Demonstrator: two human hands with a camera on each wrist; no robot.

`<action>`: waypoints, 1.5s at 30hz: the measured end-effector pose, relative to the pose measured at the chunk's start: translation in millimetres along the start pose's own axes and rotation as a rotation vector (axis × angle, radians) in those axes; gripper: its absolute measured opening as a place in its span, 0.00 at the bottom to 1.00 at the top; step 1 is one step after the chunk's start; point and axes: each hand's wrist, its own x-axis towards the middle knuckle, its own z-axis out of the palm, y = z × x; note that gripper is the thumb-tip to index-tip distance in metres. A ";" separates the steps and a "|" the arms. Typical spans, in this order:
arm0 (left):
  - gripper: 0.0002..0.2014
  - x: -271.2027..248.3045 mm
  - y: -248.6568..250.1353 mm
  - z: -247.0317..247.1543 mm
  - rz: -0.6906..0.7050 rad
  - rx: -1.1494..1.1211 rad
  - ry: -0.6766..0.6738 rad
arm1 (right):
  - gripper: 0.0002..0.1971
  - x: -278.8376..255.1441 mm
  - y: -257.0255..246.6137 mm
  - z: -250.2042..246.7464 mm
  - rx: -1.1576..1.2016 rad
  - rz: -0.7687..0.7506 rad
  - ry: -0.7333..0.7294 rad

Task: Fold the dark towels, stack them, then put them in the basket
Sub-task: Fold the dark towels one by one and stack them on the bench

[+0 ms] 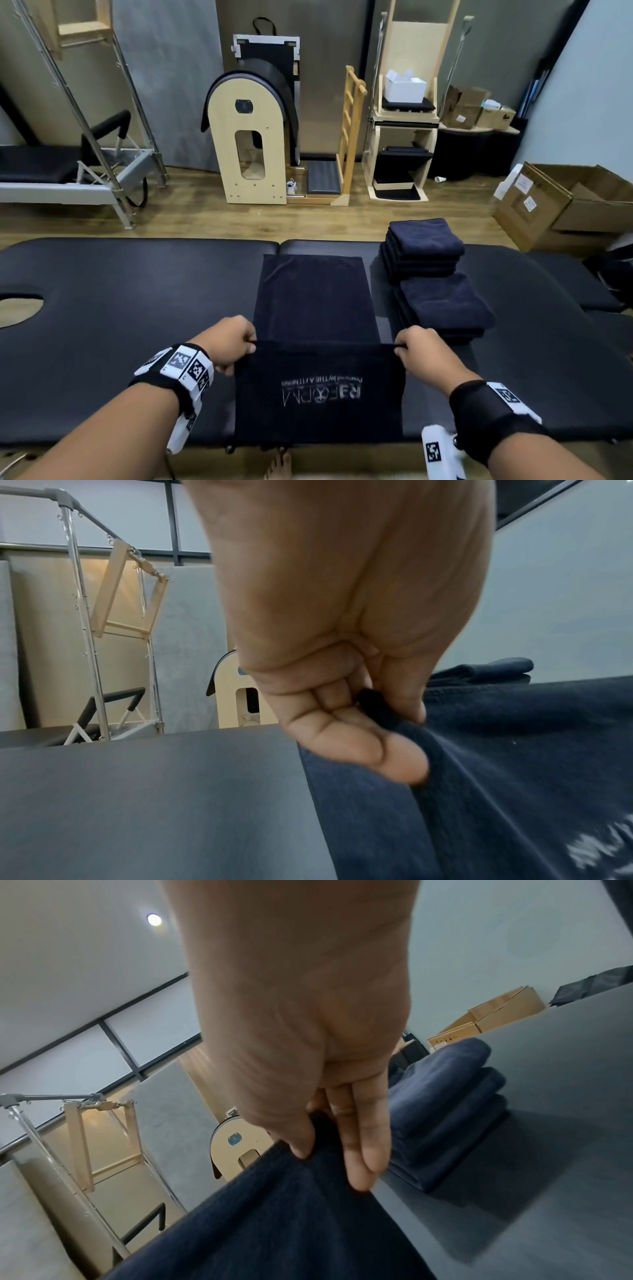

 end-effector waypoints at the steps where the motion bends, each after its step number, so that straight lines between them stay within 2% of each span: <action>1: 0.08 6.0 -0.2 -7.3 0.011 0.001 0.036 | 0.08 8.2 -3.1 -3.5 0.008 -0.002 0.024; 8: 0.10 76.2 4.2 -68.0 0.099 -0.010 0.205 | 0.07 85.7 -21.6 -33.1 0.014 0.028 0.105; 16: 0.11 190.8 0.1 -122.6 0.158 0.058 0.203 | 0.06 177.4 -41.6 -50.6 -0.009 0.064 0.181; 25: 0.06 293.3 -10.3 -126.9 0.072 0.097 0.147 | 0.07 292.3 -25.1 -42.7 -0.038 0.041 0.095; 29: 0.07 331.3 -14.1 -122.8 0.026 0.108 0.203 | 0.06 332.6 -12.0 -29.3 -0.023 0.040 0.054; 32: 0.09 360.8 -15.4 -121.5 0.018 0.171 0.170 | 0.07 358.0 -3.8 -13.3 -0.011 0.051 0.003; 34: 0.08 372.2 -16.8 -118.5 0.033 0.198 0.131 | 0.07 369.1 -3.2 -2.4 -0.005 0.045 -0.018; 36: 0.03 378.0 -17.3 -113.8 0.059 0.220 0.140 | 0.08 378.5 -2.0 7.5 0.009 0.046 -0.023; 39: 0.13 381.9 -18.4 -106.8 0.069 0.226 0.129 | 0.16 387.6 -0.3 15.6 0.013 0.063 -0.080; 42: 0.16 385.2 -15.5 -105.4 0.031 0.270 0.074 | 0.10 391.2 -2.7 16.7 0.007 0.067 -0.153; 45: 0.08 387.0 -10.8 -109.4 0.008 0.314 0.009 | 0.07 391.4 -6.5 13.8 -0.017 0.048 -0.166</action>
